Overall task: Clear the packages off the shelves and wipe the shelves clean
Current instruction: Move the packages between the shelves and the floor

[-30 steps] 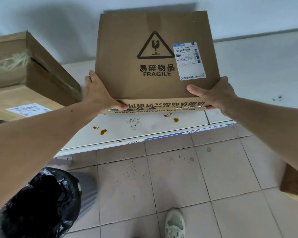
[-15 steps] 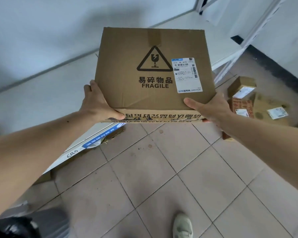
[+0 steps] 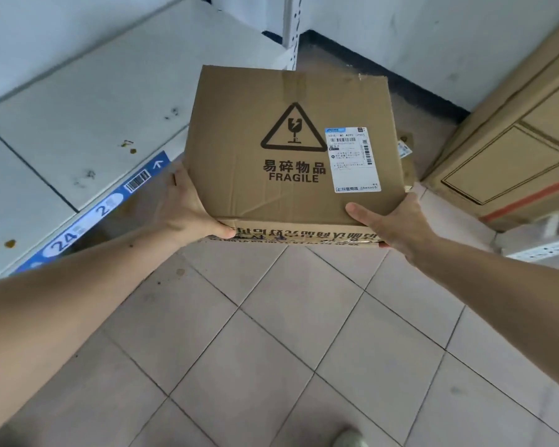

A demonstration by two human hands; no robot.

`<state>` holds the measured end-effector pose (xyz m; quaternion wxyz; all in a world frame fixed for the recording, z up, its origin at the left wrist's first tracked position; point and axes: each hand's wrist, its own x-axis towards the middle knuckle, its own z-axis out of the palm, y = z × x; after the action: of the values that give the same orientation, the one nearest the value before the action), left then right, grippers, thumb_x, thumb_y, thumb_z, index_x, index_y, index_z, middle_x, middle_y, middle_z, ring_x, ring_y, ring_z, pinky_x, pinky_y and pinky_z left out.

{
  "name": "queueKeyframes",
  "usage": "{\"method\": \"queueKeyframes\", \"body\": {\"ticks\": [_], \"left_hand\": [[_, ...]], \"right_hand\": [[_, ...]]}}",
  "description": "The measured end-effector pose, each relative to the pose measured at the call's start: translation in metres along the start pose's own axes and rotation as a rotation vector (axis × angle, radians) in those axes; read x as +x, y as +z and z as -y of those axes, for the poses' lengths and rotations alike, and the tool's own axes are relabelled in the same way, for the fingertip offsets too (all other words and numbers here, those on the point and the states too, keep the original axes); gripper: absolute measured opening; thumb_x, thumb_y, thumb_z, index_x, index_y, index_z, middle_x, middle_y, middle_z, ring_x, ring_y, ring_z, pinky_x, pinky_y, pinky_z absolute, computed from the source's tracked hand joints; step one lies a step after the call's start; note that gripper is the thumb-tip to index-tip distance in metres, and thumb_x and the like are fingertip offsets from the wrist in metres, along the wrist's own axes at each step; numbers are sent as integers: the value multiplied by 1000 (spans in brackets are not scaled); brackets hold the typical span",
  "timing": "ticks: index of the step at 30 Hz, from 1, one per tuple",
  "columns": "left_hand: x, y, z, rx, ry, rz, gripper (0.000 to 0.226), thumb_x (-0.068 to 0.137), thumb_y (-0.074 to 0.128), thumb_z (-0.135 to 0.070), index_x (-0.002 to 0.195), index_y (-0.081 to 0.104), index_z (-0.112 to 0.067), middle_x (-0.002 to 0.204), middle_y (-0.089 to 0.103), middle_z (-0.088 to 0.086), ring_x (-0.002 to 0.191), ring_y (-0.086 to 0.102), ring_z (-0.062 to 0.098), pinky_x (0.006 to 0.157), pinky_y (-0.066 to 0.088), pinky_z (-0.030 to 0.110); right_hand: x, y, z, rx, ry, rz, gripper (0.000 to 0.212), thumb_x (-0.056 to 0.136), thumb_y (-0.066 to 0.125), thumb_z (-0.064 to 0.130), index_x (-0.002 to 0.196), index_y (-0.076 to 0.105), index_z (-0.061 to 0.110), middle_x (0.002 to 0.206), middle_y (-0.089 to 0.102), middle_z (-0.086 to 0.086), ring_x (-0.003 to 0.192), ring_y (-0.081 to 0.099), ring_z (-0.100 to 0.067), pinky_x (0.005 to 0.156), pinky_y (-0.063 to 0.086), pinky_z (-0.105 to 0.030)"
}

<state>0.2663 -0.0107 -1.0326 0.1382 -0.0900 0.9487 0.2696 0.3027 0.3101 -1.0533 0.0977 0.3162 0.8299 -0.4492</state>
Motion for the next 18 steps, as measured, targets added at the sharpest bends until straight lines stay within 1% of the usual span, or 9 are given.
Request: {"method": "queueKeyframes", "body": {"ticks": [2, 4, 7, 9, 14, 18], "left_hand": [[-6, 34, -37, -27, 9, 29, 144, 45, 99, -27, 154, 7, -7, 153, 24, 14, 139, 30, 27, 113, 28, 36], [-8, 70, -66, -89, 12, 48, 144, 43, 99, -21, 153, 8, -4, 153, 23, 15, 140, 30, 27, 114, 27, 33], [-9, 117, -97, -73, 30, 82, 137, 38, 99, -24, 147, 19, -5, 144, 28, 12, 133, 38, 27, 109, 34, 35], [-6, 144, -118, -34, 40, 119, 137, 37, 99, -26, 146, 19, -6, 141, 30, 9, 130, 41, 27, 108, 38, 37], [12, 197, -167, 49, 121, 212, 143, 37, 98, -29, 149, 12, -5, 138, 27, 9, 125, 47, 30, 105, 43, 40], [29, 243, -198, 68, 174, 286, 150, 42, 97, -29, 153, 0, -7, 144, 27, 12, 127, 46, 31, 104, 43, 37]], "right_hand": [[12, -36, -32, -6, 31, -19, 122, 33, 81, 74, 131, 36, 17, 121, 56, -1, 109, 61, -24, 84, 58, -49], [23, -68, -62, -16, 65, -40, 116, 41, 84, 71, 131, 35, 16, 122, 55, -2, 108, 60, -24, 82, 59, -48], [40, -103, -103, -24, 112, -79, 104, 54, 87, 62, 130, 35, 15, 123, 54, -2, 106, 60, -22, 79, 60, -47], [50, -120, -127, -12, 145, -95, 101, 57, 88, 58, 131, 36, 14, 123, 54, -3, 105, 61, -22, 79, 60, -47], [71, -151, -174, 18, 260, -138, 94, 63, 87, 52, 131, 37, 11, 120, 55, -2, 102, 62, -21, 78, 60, -45], [94, -172, -206, 15, 332, -176, 91, 67, 86, 50, 132, 38, 9, 116, 54, -1, 99, 60, -20, 77, 60, -43]]}}
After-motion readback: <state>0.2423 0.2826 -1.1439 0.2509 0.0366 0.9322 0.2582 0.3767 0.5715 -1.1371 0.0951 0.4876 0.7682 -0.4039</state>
